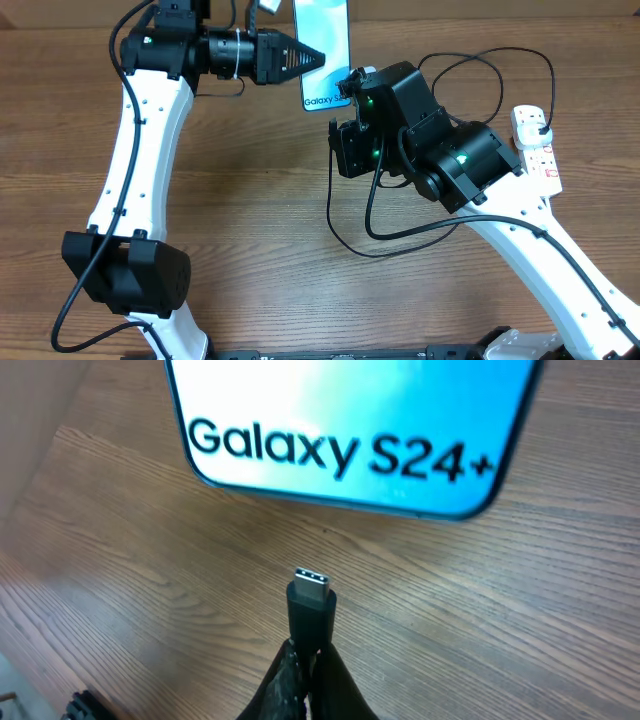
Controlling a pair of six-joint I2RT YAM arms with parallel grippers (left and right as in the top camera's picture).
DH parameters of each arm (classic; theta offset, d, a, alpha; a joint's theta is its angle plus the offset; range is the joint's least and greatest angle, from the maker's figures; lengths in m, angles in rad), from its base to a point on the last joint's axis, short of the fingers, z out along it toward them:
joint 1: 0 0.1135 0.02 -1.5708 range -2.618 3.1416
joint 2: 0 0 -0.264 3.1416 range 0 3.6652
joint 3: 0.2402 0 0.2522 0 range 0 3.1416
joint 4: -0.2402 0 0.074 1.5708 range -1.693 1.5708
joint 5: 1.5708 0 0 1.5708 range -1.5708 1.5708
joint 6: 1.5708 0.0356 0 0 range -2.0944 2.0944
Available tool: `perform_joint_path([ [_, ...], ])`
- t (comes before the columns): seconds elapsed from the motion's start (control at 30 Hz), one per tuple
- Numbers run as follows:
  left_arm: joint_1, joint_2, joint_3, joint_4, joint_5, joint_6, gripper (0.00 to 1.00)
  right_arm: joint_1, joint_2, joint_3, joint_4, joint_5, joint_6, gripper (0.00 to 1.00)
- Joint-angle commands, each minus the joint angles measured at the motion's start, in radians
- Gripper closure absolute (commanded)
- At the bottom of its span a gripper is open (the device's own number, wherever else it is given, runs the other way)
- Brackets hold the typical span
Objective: Plug charger to phone and switch on socket
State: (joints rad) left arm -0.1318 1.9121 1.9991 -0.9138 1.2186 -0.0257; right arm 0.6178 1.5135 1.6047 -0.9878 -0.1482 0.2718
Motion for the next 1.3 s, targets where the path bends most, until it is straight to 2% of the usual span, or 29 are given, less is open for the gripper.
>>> perform_joint_path([
  [0.0,-0.007,-0.008,0.017,0.004,0.067,0.030,0.96,0.007,-0.031,0.013,0.003,0.017,-0.003,0.96],
  [0.53,-0.007,-0.008,0.017,0.009,0.142,0.049,0.96,0.011,-0.031,0.013,0.000,0.018,0.011,0.96],
  [0.63,-0.007,-0.008,0.017,0.004,0.040,0.049,0.96,0.011,-0.031,0.013,-0.001,0.018,0.016,0.96],
  [0.7,-0.007,-0.008,0.017,-0.018,-0.099,0.048,0.96,0.011,-0.031,0.013,-0.001,0.021,0.038,0.96],
  [0.8,-0.006,-0.008,0.017,-0.075,-0.308,0.037,0.96,0.010,-0.031,0.013,-0.018,0.065,0.094,0.77],
  [0.83,-0.006,-0.008,0.017,-0.104,-0.413,0.008,0.96,0.010,-0.030,0.013,-0.034,0.069,0.095,0.56],
  [0.87,-0.006,-0.008,0.017,-0.115,-0.469,-0.013,0.96,0.010,-0.029,0.013,-0.041,0.069,0.099,0.50],
  [0.97,-0.005,-0.008,0.017,-0.140,-0.616,-0.080,0.96,-0.007,-0.010,0.031,-0.061,0.056,0.182,0.45],
  [1.03,-0.003,-0.008,0.017,-0.151,-0.661,-0.111,0.96,-0.029,0.025,0.085,-0.104,0.008,0.168,0.42],
  [1.13,0.008,-0.008,0.017,-0.165,-0.705,-0.154,0.96,-0.063,0.153,0.288,-0.285,0.002,0.127,0.32],
  [1.2,0.024,-0.008,0.017,-0.168,-0.737,-0.208,0.96,-0.064,0.329,0.526,-0.478,0.019,0.093,0.25],
  [1.27,0.038,-0.008,0.017,-0.169,-0.736,-0.229,0.96,-0.059,0.437,0.645,-0.553,0.046,0.094,0.23],
])
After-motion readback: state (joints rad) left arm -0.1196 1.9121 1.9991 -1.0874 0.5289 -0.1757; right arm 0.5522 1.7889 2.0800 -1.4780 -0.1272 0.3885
